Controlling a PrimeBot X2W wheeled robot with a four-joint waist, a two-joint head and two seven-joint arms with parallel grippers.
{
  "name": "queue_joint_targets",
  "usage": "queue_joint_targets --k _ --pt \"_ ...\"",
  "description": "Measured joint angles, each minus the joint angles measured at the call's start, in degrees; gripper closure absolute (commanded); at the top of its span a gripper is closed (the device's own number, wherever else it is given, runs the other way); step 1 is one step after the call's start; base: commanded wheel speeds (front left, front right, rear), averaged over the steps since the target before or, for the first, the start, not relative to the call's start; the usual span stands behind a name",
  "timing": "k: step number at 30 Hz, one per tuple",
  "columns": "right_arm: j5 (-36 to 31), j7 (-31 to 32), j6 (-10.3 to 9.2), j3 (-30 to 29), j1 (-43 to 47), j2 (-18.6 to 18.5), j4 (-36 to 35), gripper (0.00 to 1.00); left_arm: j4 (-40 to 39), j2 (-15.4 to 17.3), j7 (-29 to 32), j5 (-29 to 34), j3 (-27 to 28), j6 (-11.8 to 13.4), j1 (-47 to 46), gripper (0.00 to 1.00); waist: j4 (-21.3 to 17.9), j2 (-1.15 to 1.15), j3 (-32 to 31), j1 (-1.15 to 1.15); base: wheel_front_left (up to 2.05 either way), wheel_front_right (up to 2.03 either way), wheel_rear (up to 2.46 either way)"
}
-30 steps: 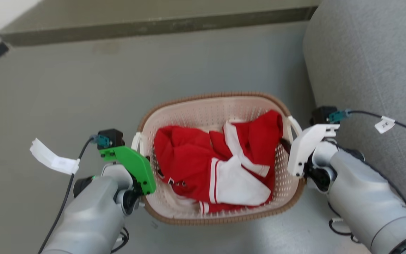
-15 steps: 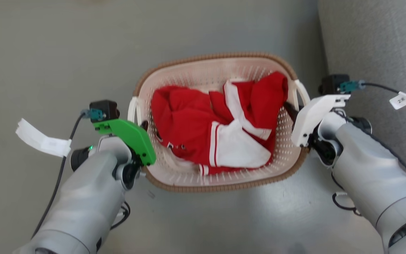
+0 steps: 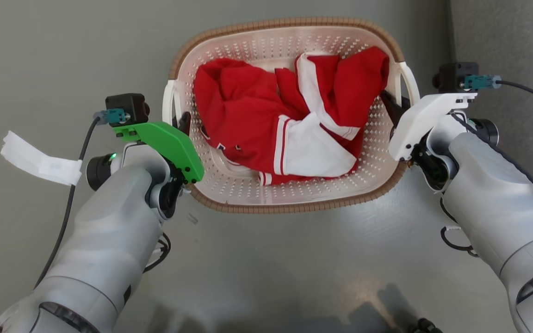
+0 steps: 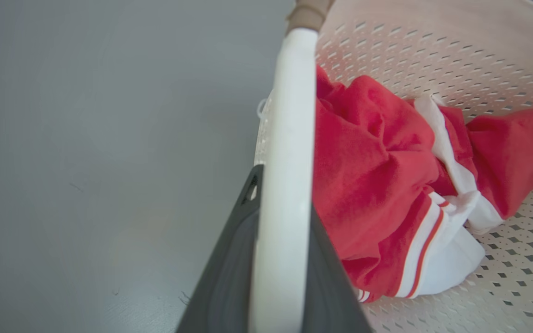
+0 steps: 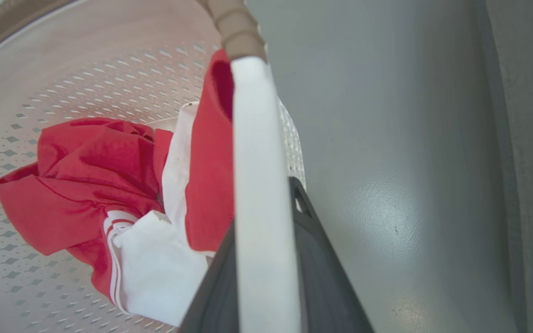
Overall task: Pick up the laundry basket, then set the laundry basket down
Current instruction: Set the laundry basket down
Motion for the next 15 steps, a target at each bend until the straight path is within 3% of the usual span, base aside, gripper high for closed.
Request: queue_joint_targets --k 15 --pt "0.09 -4.46 0.11 -0.12 -2.59 -0.49 0.23 1.00 -0.42 0.03 -3.66 0.12 -0.35 -0.67 -3.29 1.00 0.14 0.00 7.75 0.00 0.00 0.00 0.00"
